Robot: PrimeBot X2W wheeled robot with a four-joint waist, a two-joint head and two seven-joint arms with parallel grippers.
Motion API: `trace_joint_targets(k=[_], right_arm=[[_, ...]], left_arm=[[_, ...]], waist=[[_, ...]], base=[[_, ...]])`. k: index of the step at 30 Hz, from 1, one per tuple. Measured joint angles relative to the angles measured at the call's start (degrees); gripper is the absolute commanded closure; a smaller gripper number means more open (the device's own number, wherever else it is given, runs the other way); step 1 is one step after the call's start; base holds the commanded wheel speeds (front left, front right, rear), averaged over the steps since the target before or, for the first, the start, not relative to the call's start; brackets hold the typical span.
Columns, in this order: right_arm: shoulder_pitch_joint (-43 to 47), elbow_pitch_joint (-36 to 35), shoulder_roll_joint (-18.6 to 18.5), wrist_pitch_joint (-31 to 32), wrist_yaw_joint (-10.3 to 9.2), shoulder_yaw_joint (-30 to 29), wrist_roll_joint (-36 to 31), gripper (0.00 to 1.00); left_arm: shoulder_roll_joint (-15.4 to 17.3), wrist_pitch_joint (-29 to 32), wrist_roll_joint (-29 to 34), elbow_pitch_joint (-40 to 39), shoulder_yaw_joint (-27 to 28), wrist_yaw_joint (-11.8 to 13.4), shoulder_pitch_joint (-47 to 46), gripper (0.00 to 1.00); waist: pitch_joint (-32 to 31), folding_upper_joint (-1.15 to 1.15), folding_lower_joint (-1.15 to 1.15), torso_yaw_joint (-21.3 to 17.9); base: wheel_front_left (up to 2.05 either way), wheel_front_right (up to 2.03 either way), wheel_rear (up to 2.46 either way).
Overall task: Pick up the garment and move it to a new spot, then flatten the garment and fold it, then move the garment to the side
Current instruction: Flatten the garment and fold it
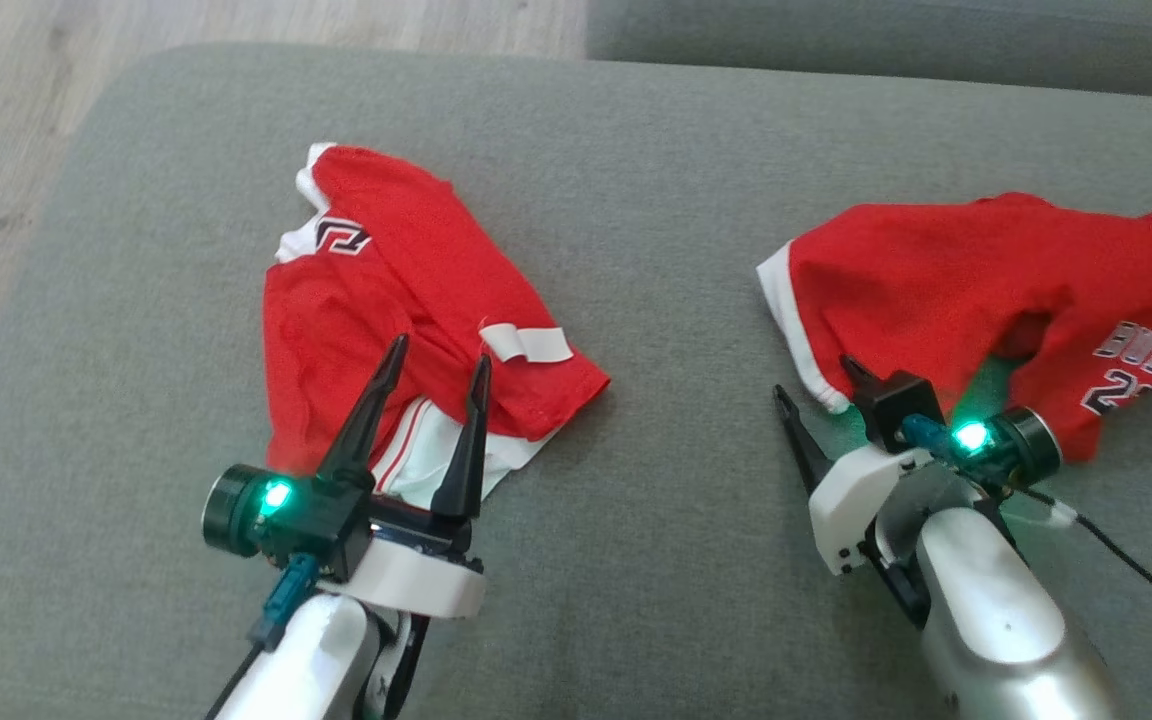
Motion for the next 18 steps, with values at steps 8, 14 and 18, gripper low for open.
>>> trace_joint_targets(k=[8,14,18], right_arm=[[-3.9,6.7,0.0,0.6,0.00,0.1,0.4,1.00],[-3.1,7.3,0.0,-0.2,0.00,-0.5,1.1,1.00],[1.8,4.6,0.0,-0.2,0.00,-4.0,0.9,1.00]], left_arm=[[-0.7,0.0,1.5,1.2,2.7,-1.0,0.0,0.00],[-0.7,0.0,2.2,1.4,4.3,-1.5,0.3,0.00],[-0.8,0.0,2.5,1.4,5.6,-1.9,1.9,0.00]], waist=[[0.2,0.00,0.00,-0.1],[-1.1,0.00,0.00,-3.0],[-2.6,0.00,-0.01,-6.5]], base=[[0.00,0.00,0.00],[0.00,0.00,0.00],[0.00,0.00,0.00]])
